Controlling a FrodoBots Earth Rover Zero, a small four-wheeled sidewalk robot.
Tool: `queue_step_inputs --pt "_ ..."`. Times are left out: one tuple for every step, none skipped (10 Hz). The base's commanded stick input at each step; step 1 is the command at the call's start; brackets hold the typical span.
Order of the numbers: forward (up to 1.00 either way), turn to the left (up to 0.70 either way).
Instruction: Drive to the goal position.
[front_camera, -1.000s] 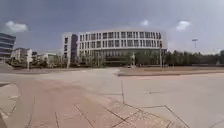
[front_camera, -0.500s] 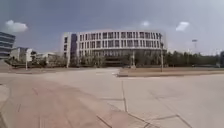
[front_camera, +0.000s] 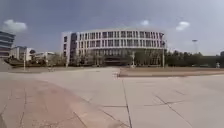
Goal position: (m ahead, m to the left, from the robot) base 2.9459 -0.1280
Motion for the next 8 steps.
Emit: queue_step_inputs --pt "0.70 0.02" --pt "0.70 0.02" --pt "0.70 0.02" --pt "0.70 0.02" --pt "0.70 0.02" --pt "0.70 0.02" --pt "0.70 0.02" --pt "0.70 0.02"
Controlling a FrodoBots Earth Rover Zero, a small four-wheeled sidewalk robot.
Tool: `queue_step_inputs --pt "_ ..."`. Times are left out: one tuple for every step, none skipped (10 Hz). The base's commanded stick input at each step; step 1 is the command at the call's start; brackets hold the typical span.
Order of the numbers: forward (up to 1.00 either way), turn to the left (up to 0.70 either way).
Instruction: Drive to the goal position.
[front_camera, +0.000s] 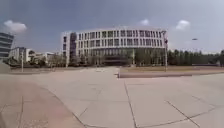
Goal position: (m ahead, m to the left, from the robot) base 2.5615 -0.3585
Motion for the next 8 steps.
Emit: queue_step_inputs --pt "0.70 0.02" --pt "0.70 0.05" --pt "0.70 0.37" --pt "0.70 0.37" --pt "0.70 0.37" --pt "0.70 0.37" --pt "0.70 0.37" --pt "0.70 0.32"
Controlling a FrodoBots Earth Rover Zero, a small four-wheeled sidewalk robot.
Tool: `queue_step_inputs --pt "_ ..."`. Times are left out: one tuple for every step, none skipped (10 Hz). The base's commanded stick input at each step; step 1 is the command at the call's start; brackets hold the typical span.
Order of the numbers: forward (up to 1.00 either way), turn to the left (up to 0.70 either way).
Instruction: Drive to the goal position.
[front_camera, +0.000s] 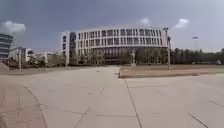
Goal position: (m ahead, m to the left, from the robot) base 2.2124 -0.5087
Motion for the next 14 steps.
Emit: queue_step_inputs --pt "0.70 0.02" --pt "0.70 0.02" --pt "0.70 0.02" --pt "0.70 0.02" --pt "0.70 0.02" --pt "0.70 0.02" --pt "0.70 0.02" --pt "0.70 0.02" --pt "0.70 0.02" --pt "0.70 0.02" --pt "0.70 0.02" --pt "0.70 0.02" --pt "0.70 0.02" --pt "0.70 0.02"
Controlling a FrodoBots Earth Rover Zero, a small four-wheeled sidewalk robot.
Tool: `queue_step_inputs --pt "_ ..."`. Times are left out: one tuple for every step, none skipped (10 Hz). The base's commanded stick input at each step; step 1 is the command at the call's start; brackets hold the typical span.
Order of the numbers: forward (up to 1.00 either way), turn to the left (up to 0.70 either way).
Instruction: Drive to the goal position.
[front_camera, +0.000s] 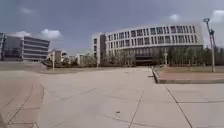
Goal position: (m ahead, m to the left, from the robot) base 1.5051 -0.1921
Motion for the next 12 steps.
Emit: queue_step_inputs --pt "0.70 0.02" --pt "0.70 0.02" --pt "0.70 0.02" --pt "0.70 0.02" --pt "0.70 0.02" --pt "0.70 0.02" --pt "0.70 0.02" --pt "0.70 0.02" --pt "0.70 0.02" --pt "0.70 0.02" --pt "0.70 0.02" --pt "0.70 0.02"
